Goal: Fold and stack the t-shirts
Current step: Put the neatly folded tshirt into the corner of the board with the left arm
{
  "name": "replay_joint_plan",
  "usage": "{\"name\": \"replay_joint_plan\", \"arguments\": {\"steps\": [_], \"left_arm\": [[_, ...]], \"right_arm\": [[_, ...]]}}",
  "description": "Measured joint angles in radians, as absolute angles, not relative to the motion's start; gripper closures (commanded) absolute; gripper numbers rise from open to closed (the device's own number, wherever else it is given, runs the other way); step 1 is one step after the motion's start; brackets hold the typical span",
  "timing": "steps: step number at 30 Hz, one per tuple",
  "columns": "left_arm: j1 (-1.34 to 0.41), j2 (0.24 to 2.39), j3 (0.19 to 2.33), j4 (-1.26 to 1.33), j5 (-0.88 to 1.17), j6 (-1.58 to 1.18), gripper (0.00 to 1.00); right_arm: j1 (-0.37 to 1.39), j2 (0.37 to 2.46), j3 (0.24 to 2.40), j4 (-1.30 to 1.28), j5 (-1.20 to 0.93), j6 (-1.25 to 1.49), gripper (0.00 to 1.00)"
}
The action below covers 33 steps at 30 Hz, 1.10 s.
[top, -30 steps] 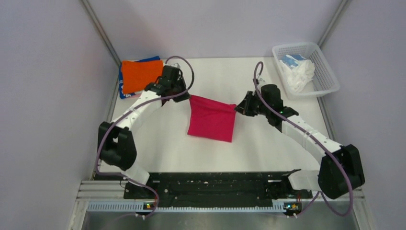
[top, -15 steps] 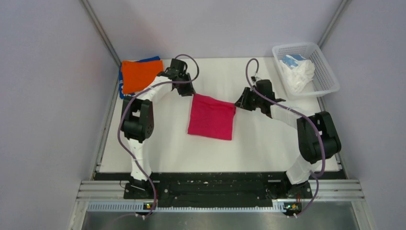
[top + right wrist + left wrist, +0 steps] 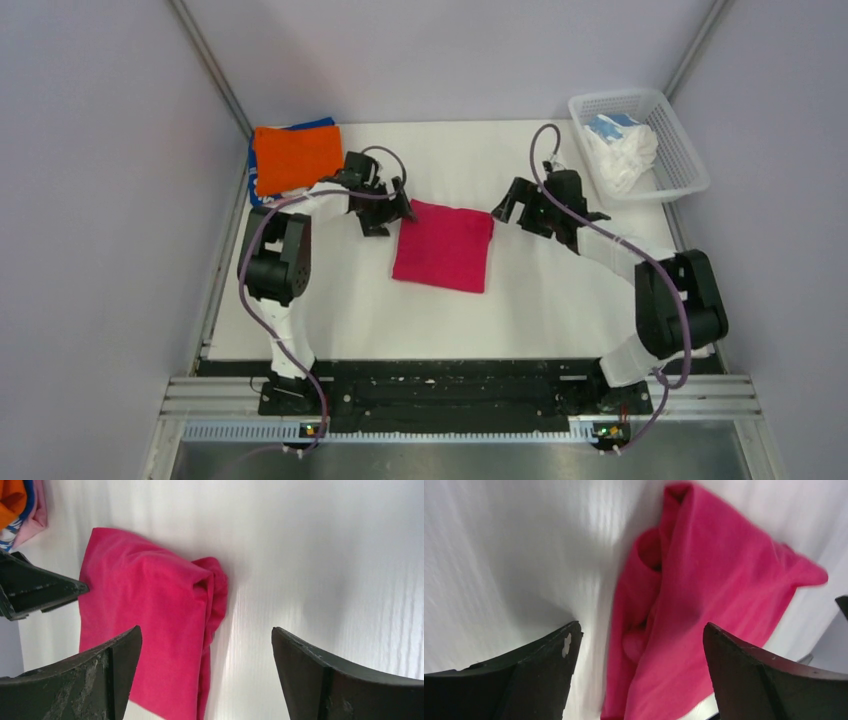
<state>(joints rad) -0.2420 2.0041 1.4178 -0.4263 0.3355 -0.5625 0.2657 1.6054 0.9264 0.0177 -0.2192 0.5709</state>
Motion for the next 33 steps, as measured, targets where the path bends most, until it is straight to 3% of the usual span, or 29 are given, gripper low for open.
{"name": "replay_joint_plan", "arguments": {"steps": [3,8,11,12,13,24,33], "left_arm": [[-0.262,1.943,1.308,-0.387,0.375,-0.581,0.15],[-0.321,1.929,1.264,-0.36,0.364,-0.605,0.46],[-0.366,1.932,1.26,-0.372,0.297,-0.612,0.72],[-0.387,1.932,1.26,-0.379,0.252,-0.611,0.9],[-0.408,1.934,1.263,-0.387,0.216,-0.616,1.0],[-0.556,2.087,1.588,-0.667,-0.333,-0.617,1.0],[-0.514,2.091,1.687,-0.594,-0.735,-0.348,1.0]], "right_arm": [[0.266,1.499,0.866,-0.006,-0.187,0.585,0.01],[0.266,1.353,0.788,-0.05,-0.148,0.599,0.01],[0.266,1.273,0.746,-0.085,-0.125,0.604,0.01],[0.266,1.247,0.736,-0.1,-0.116,0.605,0.01],[0.266,1.228,0.728,-0.106,-0.11,0.605,0.01],[0.266,1.0,0.648,-0.166,-0.011,0.584,0.01],[0.266,0.986,0.633,-0.173,0.034,0.551,0.01]]}}
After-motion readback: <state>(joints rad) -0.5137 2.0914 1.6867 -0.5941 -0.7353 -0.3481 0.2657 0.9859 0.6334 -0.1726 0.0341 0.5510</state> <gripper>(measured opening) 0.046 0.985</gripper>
